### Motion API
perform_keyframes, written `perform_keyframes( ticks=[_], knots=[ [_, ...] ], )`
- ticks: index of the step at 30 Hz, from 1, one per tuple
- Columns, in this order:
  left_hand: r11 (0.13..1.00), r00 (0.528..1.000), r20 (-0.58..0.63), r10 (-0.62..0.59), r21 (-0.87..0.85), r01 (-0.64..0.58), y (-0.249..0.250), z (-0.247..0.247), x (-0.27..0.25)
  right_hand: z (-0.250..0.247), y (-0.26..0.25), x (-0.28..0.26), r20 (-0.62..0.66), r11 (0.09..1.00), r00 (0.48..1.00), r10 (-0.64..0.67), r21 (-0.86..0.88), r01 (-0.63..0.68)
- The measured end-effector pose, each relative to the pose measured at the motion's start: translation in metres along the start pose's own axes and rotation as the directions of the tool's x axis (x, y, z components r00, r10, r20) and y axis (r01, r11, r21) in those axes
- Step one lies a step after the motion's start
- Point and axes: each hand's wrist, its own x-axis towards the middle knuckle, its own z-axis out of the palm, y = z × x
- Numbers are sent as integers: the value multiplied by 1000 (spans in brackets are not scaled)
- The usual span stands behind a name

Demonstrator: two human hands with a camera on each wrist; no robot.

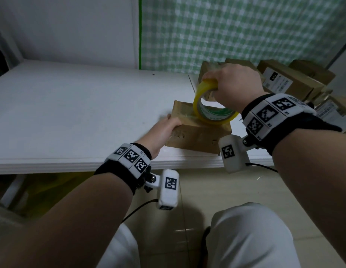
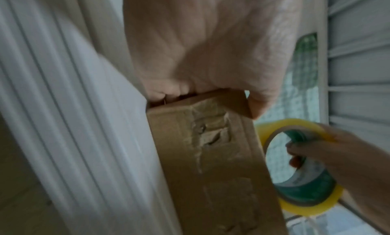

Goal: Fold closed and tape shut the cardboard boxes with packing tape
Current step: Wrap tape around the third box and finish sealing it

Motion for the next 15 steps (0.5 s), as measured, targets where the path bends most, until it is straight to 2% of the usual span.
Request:
perform_keyframes(
  ticks=[4, 10, 13, 15],
  knots=[
    [965, 995, 69, -78, 254, 58, 4, -11, 3, 0, -1, -1, -21, 1000, 1000, 10, 10, -10],
    [976, 999, 29, 36, 213, -42, 11, -8, 17, 2, 2, -4, -30, 998, 999, 45, 35, -43],
    [983, 995, 75, -65, 175, 51, 4, -13, 20, 4, 2, -3, -32, 998, 998, 50, 34, -49],
    [959, 989, 95, -113, 270, 84, 8, -18, 21, 3, 2, -2, -37, 998, 998, 54, 44, -52]
  ],
)
